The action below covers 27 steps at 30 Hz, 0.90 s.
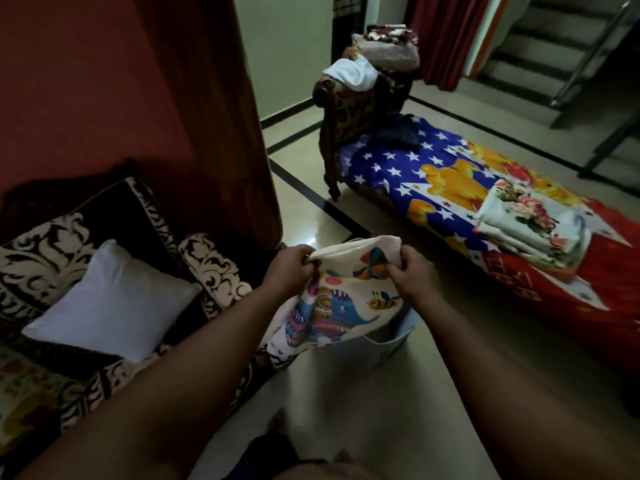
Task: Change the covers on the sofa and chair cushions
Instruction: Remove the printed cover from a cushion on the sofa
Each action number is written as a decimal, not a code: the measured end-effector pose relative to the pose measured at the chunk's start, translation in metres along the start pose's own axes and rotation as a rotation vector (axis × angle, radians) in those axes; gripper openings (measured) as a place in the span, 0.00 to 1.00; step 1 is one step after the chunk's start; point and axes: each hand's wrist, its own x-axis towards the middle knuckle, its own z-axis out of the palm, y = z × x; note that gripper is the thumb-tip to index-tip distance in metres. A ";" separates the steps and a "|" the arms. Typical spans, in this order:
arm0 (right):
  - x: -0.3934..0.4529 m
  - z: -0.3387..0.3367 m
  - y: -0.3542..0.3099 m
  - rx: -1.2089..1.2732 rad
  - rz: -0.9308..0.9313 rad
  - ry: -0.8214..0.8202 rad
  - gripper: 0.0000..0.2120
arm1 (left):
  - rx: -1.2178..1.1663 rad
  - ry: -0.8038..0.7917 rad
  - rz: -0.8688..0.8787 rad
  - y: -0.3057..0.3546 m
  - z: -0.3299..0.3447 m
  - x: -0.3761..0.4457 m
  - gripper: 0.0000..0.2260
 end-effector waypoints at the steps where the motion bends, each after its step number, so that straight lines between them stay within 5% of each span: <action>1: 0.009 -0.002 0.006 0.015 0.021 0.006 0.12 | -0.024 -0.002 -0.001 0.007 0.008 0.012 0.08; 15: 0.139 -0.010 0.027 0.009 0.090 0.221 0.04 | -0.559 -0.150 0.010 0.068 0.096 0.182 0.11; 27: 0.211 0.020 0.107 0.055 0.164 -0.045 0.08 | -0.358 -0.222 -0.217 0.055 0.181 0.206 0.14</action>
